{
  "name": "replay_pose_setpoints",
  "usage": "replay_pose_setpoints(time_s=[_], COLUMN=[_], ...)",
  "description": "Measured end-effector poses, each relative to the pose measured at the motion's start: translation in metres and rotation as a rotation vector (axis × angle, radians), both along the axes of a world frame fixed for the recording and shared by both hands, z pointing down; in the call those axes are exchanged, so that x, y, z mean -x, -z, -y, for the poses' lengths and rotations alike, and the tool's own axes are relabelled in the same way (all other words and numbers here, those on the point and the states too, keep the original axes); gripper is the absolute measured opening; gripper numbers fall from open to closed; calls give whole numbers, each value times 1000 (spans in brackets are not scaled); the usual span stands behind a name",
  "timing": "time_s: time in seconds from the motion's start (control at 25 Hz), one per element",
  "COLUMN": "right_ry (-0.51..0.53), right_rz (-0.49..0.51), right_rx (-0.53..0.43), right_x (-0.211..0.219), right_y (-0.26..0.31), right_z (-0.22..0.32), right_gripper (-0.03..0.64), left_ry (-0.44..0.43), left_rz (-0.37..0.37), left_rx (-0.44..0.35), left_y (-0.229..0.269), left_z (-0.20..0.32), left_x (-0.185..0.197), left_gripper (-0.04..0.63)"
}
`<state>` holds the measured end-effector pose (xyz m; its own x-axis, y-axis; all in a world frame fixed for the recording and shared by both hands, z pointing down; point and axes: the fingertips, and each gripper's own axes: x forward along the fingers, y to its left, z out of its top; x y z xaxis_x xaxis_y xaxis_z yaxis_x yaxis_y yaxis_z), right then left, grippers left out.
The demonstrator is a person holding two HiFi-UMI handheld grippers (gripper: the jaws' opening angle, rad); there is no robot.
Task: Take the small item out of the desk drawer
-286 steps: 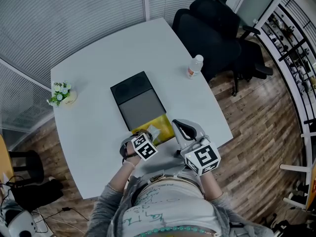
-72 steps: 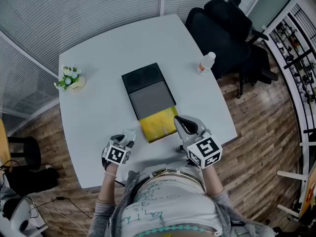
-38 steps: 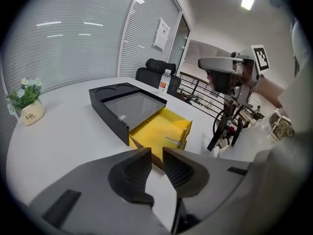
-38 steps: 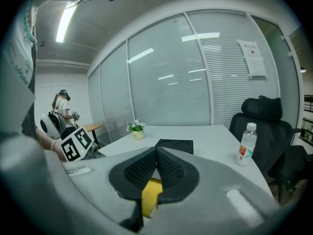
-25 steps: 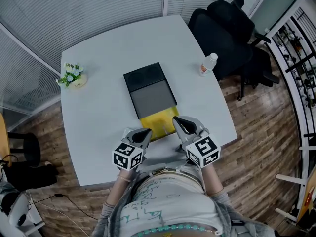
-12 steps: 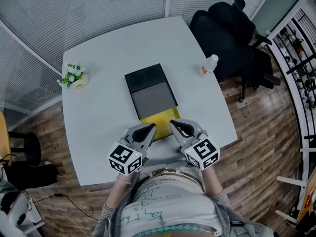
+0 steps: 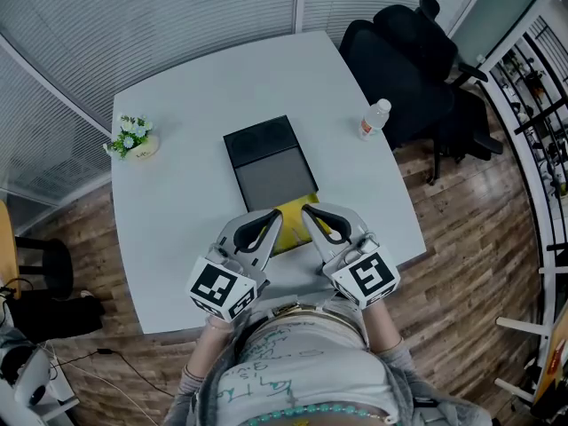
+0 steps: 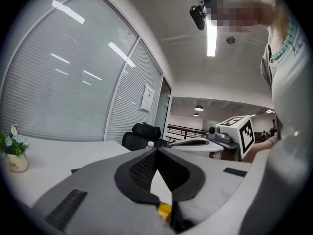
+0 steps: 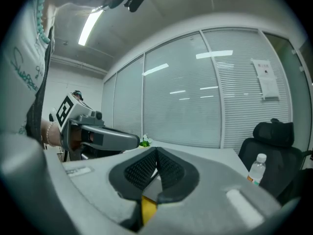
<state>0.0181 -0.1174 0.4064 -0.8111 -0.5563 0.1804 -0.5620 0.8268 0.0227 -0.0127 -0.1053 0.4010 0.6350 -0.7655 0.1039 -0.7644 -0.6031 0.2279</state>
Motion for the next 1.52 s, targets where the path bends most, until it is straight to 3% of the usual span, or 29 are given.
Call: replay_pose_setpoints(time_s=[0.28,0.44,0.68,1.0,1.52], right_ry=[-8,-4,-18,-14,-2], right_rz=[35,37,27,41,41], right_rx=[-77,-95,-86,-38,-37], right_x=[5,8,8,10,9], right_y=[26,33,34,27,25], right_z=[4,3,1,-5,-8], right_gripper=[2,2,2,2,2], left_ry=[79,127,178,169,152], left_rz=[-13,16,3,18,26], left_rx=[-95,-118,-102,-79,-49], left_y=[40,45,39,30,22], left_z=[8,9,4,1,-3], left_x=[8,10,9,6,1], left_gripper=[-2,-2,-2,-2,-2])
